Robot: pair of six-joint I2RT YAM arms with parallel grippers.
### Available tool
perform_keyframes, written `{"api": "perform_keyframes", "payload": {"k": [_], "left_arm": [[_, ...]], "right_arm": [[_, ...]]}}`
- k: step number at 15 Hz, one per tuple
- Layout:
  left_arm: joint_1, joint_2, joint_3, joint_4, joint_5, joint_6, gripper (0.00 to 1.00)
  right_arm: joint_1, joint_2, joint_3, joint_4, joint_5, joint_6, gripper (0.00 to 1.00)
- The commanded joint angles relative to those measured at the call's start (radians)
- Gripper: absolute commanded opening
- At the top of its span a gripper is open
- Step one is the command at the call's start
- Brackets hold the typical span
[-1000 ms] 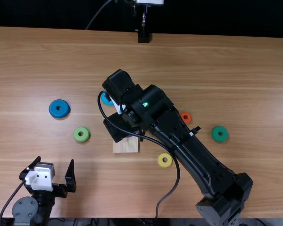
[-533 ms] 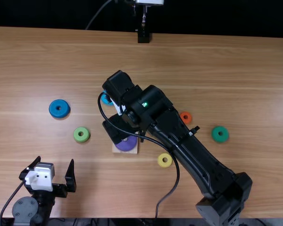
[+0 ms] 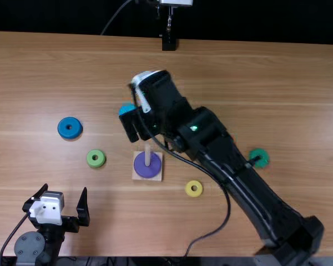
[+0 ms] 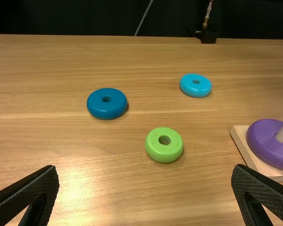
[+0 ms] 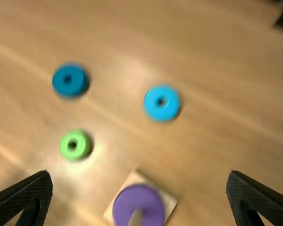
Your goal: Build the Hanoi tower: stack the rings onto the peg from bottom to top in this color order: purple, dark blue, light blue, dark green, light green, yellow, orange.
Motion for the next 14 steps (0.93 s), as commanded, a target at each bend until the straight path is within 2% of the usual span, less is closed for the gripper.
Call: {"api": "perform_keyframes", "payload": {"k": [1, 2, 3, 7, 10, 12, 14], "left_arm": [[0.006, -0.012, -0.105, -0.073, 0.026, 0.012, 1.00], [0.006, -0.012, -0.105, -0.073, 0.026, 0.012, 1.00], [0.006, -0.012, -0.105, -0.073, 0.026, 0.012, 1.00], [0.006, -0.012, -0.105, -0.073, 0.026, 0.012, 1.00], [0.007, -0.012, -0.105, -0.073, 0.026, 0.012, 1.00], [0.007, -0.012, -0.105, -0.073, 0.026, 0.012, 1.00], [0.007, -0.012, -0.105, -0.073, 0.026, 0.012, 1.00]], "right_arm": [[-0.065, -0.119, -0.090, 0.049, 0.042, 0.001, 1.00], [-0.103, -0.167, -0.167, 0.084, 0.064, -0.001, 1.00], [-0.157, -0.220, -0.243, 0.118, 0.077, -0.007, 1.00], [-0.362, -0.429, -0.486, 0.230, 0.079, -0.014, 1.00], [-0.496, -0.602, -0.633, 0.281, 0.071, -0.029, 1.00], [-0.517, -0.711, -0.751, 0.377, 0.073, -0.069, 1.00], [-0.559, -0.837, -0.891, 0.537, 0.073, -0.112, 1.00]]}}
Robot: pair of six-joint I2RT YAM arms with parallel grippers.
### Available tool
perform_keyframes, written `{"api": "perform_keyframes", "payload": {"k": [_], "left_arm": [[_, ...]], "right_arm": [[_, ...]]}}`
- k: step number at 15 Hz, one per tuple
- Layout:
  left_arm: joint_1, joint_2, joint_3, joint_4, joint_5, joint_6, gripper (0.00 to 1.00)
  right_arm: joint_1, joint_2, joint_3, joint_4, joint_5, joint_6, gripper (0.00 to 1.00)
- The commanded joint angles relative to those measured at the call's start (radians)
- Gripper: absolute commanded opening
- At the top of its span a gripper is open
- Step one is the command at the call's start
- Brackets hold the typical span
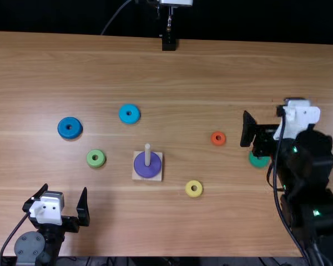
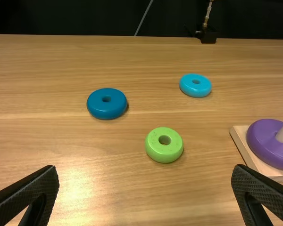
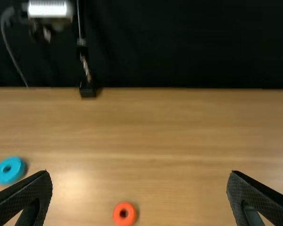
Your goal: Build the Hanoi tower: stack the rings onto the peg from bottom to top in this color order: purple, dark blue, light blue, dark green, light green, yellow, orange.
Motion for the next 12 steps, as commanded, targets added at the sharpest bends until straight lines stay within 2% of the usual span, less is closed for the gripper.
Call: {"api": "perform_keyframes", "payload": {"k": [1, 4, 12], "left_arm": [[0.006, -0.012, -0.105, -0.073, 0.026, 0.012, 1.00], [0.006, -0.012, -0.105, -0.073, 0.026, 0.012, 1.00], [0.006, -0.012, -0.105, -0.073, 0.026, 0.012, 1.00]], "right_arm": [[-0.049, -0.077, -0.105, 0.090, 0.010, -0.034, 1.00], [-0.101, -0.199, -0.269, 0.249, 0.009, -0.034, 1.00], [-0.141, -0.662, -0.672, 0.350, 0.003, -0.034, 1.00]]}}
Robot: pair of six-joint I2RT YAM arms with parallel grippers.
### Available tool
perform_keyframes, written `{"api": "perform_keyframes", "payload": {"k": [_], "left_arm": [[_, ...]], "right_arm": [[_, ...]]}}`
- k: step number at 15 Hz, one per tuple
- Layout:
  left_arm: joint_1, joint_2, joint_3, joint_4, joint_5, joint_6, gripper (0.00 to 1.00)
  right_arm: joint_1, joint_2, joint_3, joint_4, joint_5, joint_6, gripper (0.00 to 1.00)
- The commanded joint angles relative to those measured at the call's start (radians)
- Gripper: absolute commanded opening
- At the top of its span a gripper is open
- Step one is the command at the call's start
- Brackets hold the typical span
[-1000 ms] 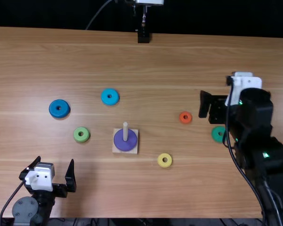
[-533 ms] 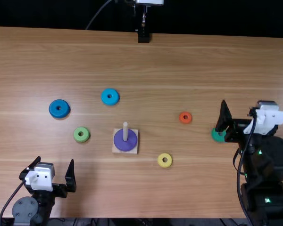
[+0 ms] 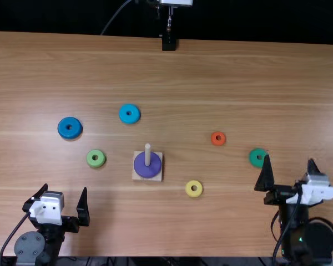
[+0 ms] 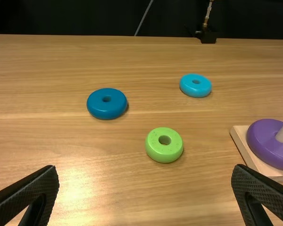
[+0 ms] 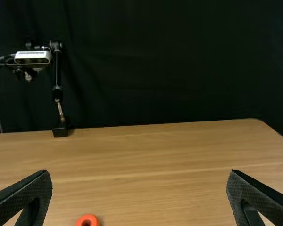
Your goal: Build the Hanoi tower: stack the rings onto the peg from bottom to top in this color order: purple, dark blue, light blue, dark green, light green, yellow, orange.
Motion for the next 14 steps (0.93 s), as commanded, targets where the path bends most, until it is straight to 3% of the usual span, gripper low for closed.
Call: {"api": "perform_keyframes", "payload": {"k": [1, 4, 11, 14], "left_arm": [[0.006, -0.012, -0.105, -0.073, 0.026, 0.012, 1.00], [0.006, -0.012, -0.105, -0.073, 0.026, 0.012, 1.00], [0.007, -0.012, -0.105, -0.073, 0.026, 0.012, 1.00], [0.006, -0.012, -0.105, -0.073, 0.026, 0.012, 1.00]], "right_arm": [[-0.009, -0.090, -0.080, 0.005, 0.003, -0.006, 1.00], [-0.010, -0.230, -0.210, 0.003, 0.005, -0.007, 1.00], [-0.021, -0.372, -0.368, -0.010, 0.005, -0.006, 1.00], [-0.023, -0.418, -0.373, -0.133, 0.005, 0.000, 1.00]]}}
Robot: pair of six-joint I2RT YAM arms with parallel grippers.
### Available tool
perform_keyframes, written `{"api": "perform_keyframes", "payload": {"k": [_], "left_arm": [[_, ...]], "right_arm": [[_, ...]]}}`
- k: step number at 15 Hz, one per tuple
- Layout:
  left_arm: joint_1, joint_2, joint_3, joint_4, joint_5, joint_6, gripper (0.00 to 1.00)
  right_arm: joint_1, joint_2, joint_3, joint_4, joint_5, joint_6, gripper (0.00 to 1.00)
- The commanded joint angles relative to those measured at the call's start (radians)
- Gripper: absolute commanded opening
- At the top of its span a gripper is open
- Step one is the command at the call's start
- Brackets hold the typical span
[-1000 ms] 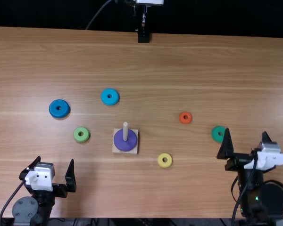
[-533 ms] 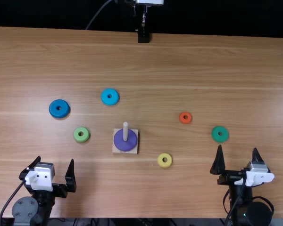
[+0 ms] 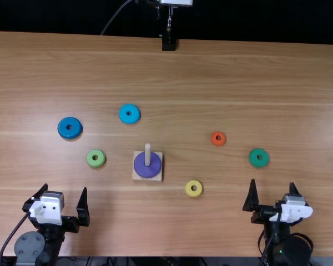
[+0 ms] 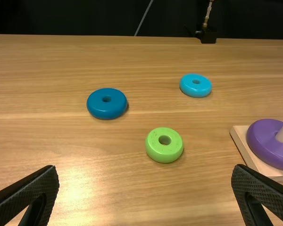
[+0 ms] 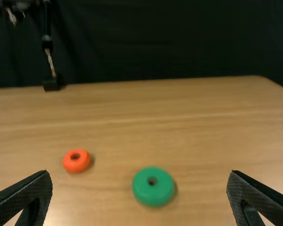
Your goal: Build the Hanoi tower: stack the rings onto the peg from bottom to top in this color order: purple, dark blue, light blue, dark green, light green, yellow, orange.
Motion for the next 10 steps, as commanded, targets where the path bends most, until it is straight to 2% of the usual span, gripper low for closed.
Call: {"api": "perform_keyframes", "payload": {"k": [1, 2, 3, 5, 9, 10], "left_arm": [[0.005, -0.012, -0.105, -0.073, 0.027, 0.012, 1.00], [0.005, -0.012, -0.105, -0.073, 0.027, 0.012, 1.00], [0.007, -0.012, -0.105, -0.073, 0.027, 0.012, 1.00], [0.005, -0.012, -0.105, -0.073, 0.027, 0.012, 1.00], [0.005, -0.012, -0.105, -0.073, 0.027, 0.012, 1.00], [0.005, -0.012, -0.105, -0.073, 0.027, 0.012, 1.00]], "right_arm": [[-0.011, -0.030, -0.013, -0.037, 0.003, 0.000, 1.00], [-0.011, -0.030, -0.015, -0.063, 0.001, 0.000, 1.00], [-0.011, -0.030, -0.015, -0.085, -0.012, -0.002, 1.00], [-0.011, -0.030, -0.015, -0.102, -0.052, -0.002, 1.00], [-0.016, -0.030, -0.015, -0.140, -0.054, -0.002, 1.00], [-0.016, -0.030, -0.015, -0.192, -0.054, -0.005, 1.00]]}}
